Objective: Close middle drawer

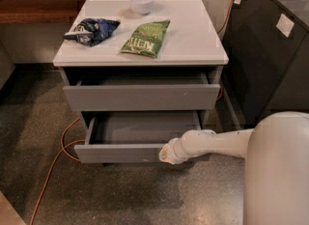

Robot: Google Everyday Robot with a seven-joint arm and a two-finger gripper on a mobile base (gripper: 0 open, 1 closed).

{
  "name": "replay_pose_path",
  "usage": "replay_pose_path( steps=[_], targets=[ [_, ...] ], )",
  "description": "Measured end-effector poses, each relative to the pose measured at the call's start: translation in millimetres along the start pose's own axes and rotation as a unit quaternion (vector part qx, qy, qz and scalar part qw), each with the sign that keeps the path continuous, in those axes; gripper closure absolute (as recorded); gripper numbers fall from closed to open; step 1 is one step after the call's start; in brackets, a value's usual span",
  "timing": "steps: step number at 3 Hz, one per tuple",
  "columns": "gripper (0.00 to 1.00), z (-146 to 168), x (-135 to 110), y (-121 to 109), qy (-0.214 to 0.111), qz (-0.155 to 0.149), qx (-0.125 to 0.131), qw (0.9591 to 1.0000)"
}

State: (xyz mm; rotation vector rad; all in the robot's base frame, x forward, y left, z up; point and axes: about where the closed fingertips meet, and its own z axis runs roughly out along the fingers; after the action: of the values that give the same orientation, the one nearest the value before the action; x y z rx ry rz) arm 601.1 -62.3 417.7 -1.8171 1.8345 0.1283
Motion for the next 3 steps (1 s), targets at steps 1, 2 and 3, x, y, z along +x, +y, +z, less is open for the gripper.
replay_pose_path(
  steps=[1,2,3],
  targets=[
    [1.0,5.4,5.2,-18.3,-0.006,0.006,0.008,0.9999],
    [1.0,10.3,9.3,-37.9,-0.013,0.013,0.016,0.9997],
    [1.0,16.0,12.9,-56.6,-0.019,0.02,0.023,0.9994]
  ],
)
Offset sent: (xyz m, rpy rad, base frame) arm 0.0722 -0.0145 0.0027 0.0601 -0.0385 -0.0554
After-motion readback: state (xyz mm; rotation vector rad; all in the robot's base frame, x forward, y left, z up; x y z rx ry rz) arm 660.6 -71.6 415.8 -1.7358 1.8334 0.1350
